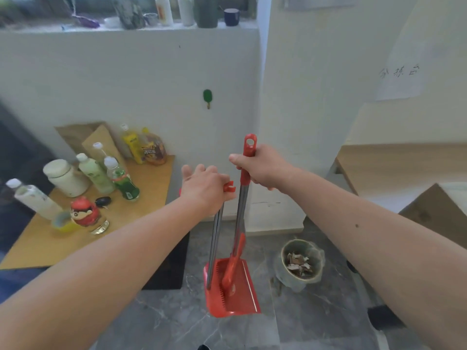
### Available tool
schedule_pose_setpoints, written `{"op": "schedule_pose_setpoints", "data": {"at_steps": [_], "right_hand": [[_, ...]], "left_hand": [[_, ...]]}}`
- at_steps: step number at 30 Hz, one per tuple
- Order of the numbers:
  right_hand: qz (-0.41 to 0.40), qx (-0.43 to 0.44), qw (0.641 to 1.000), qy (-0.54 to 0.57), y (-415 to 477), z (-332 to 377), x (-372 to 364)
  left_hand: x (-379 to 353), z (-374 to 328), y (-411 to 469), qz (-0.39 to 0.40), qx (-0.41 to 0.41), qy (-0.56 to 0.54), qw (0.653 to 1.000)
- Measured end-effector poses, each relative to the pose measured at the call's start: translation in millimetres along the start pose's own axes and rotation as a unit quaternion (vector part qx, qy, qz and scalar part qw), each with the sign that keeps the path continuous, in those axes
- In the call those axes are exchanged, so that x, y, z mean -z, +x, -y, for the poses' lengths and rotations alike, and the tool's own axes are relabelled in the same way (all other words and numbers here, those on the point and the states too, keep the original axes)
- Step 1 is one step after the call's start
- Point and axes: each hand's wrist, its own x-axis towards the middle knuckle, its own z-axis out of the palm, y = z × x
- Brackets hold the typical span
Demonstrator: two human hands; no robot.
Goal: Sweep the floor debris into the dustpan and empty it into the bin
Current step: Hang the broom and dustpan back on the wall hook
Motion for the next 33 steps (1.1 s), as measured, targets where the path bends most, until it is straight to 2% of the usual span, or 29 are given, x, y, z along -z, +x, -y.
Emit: {"op": "schedule_pose_setpoints", "data": {"at_steps": [5, 9, 13, 16, 19, 26, 33], "right_hand": [[-0.012, 0.004, 0.999, -0.031, 46, 44, -35], [-0.031, 0.003, 0.999, -0.012, 77, 73, -60], [-0.069, 0.014, 0.997, 0.001, 105, 85, -75], [-0.066, 0.027, 0.997, 0.020, 125, 92, -79], [-0.063, 0.049, 0.996, 0.034, 143, 98, -77], [-0.035, 0.071, 0.993, 0.084, 209, 89, -60], [-0.014, 0.045, 0.993, 0.110, 280, 59, -44]], "left_hand": [[-11, 63, 29, 0.014, 0.046, 0.023, 0.999], [-9, 99, 48, -0.020, 0.002, 0.026, 0.999], [-7, 128, 68, 0.008, -0.027, -0.027, 0.999], [-11, 141, 86, 0.023, -0.012, -0.065, 0.998], [-11, 141, 101, 0.033, 0.013, -0.090, 0.995], [-19, 126, 156, -0.039, 0.127, -0.095, 0.987], [-34, 105, 219, -0.009, 0.166, -0.083, 0.983]]}}
